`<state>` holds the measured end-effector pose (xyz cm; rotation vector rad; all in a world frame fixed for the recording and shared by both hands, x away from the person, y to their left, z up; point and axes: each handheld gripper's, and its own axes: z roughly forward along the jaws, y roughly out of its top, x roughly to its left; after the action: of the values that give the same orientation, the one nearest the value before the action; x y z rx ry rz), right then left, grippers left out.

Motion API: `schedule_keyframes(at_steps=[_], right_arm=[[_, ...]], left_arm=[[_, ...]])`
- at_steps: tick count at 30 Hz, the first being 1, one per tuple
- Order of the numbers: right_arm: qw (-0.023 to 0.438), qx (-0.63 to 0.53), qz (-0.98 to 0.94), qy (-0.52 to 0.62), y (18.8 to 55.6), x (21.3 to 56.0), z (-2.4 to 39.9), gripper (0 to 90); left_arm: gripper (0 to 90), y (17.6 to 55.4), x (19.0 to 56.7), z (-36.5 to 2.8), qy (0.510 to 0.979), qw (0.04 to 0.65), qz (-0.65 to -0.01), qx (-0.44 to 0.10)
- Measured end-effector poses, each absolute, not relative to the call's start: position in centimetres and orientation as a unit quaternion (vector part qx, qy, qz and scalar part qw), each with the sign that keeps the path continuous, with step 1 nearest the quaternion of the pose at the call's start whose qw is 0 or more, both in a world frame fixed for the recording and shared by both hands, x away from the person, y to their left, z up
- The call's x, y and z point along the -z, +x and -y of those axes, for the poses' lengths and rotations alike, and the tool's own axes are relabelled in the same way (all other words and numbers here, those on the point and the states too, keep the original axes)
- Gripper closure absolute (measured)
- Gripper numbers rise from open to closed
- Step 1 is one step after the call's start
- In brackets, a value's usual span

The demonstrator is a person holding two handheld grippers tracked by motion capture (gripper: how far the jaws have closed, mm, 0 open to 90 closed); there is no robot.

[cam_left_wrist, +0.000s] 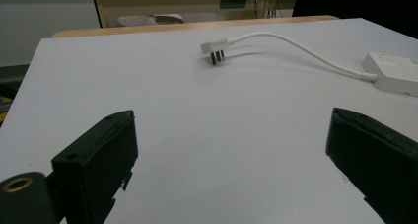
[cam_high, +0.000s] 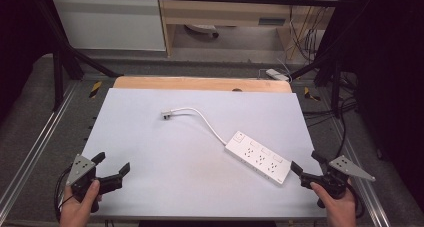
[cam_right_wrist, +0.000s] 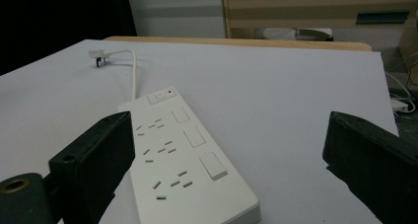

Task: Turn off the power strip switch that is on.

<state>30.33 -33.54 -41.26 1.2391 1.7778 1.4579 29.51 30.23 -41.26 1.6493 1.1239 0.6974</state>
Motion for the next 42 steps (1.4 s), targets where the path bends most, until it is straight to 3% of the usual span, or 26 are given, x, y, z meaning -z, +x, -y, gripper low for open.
schedule_keyframes(at_steps=[6,15,30,35,42], right_arm=[[0.276,-0.526,-0.66,0.46,30.1,40.8,33.5,9.2],[0.282,-0.523,-0.659,0.461,30.2,39.7,33.4,3.1],[0.292,-0.522,-0.662,0.452,31.0,37.6,32.4,6.8],[0.294,-0.521,-0.662,0.451,31.4,37.5,32.0,12.1],[0.301,-0.51,-0.674,0.442,31.8,37.4,31.0,30.2]], left_arm=[[5.4,29.5,41.3,-30.1,0.683,0.49,-0.46,-0.287],[5.4,29.6,41.3,-30.1,0.683,0.489,-0.46,-0.287],[5.5,29.6,41.4,-30.1,0.683,0.487,-0.462,-0.287],[5.5,29.6,41.4,-30.1,0.685,0.486,-0.461,-0.288],[5.5,29.7,41.5,-30.1,0.686,0.484,-0.46,-0.288]])
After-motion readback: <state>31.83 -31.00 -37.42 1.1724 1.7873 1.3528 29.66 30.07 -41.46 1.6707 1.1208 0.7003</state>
